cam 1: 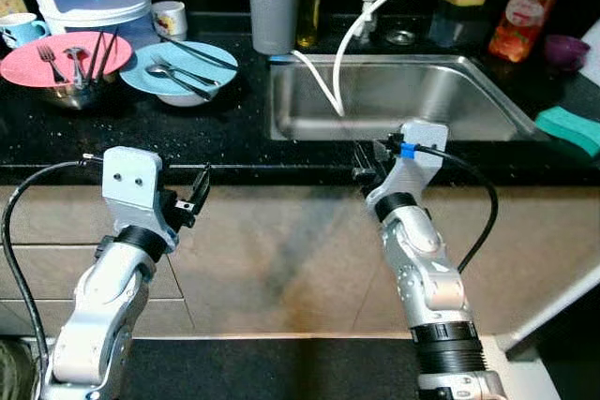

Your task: Kitchen organization

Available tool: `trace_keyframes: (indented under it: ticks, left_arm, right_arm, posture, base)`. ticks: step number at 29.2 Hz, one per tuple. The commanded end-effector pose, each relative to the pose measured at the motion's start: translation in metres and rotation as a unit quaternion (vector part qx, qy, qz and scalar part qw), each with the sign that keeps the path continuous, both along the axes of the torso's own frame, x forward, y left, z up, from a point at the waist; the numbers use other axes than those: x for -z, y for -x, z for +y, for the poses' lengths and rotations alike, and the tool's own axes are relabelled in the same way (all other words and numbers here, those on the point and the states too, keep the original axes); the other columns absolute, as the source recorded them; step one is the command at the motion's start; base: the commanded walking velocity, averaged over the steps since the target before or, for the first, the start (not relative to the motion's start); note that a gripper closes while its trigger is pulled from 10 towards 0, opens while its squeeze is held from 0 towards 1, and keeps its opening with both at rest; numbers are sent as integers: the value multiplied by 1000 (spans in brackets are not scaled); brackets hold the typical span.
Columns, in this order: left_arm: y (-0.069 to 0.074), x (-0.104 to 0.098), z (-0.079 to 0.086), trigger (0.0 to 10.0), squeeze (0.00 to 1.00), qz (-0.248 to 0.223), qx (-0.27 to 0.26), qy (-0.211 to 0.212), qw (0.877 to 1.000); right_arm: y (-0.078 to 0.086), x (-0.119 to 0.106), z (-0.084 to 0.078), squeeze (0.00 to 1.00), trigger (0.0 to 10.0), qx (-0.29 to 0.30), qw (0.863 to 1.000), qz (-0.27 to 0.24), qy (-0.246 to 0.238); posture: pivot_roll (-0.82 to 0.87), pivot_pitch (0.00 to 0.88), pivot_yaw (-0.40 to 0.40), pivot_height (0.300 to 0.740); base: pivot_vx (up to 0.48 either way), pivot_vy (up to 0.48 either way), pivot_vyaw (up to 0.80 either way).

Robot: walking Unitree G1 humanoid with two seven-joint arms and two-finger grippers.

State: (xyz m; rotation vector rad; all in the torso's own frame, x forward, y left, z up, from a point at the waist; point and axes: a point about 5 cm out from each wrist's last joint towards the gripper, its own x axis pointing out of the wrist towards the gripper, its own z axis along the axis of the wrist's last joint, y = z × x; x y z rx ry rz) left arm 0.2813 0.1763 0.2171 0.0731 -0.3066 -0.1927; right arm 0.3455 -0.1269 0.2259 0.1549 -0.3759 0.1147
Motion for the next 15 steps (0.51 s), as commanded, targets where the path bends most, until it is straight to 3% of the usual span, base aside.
trace_keyframes:
  ticks: [1,15]
  left_arm:
    - [1,-1,0,10000,0,-3,1,-2,1000]
    - [1,-4,-1,10000,0,-5,8,-5,1000]
  right_arm:
    - [0,-3,3,0,10000,-7,1000,-9,-9]
    - [-1,-4,0,0,10000,-2,1000,-11,-11]
  posture:
    - [48,68,4,740]
    - [50,74,6,740]
  base:
    - [424,0,0]
    - [426,0,0]
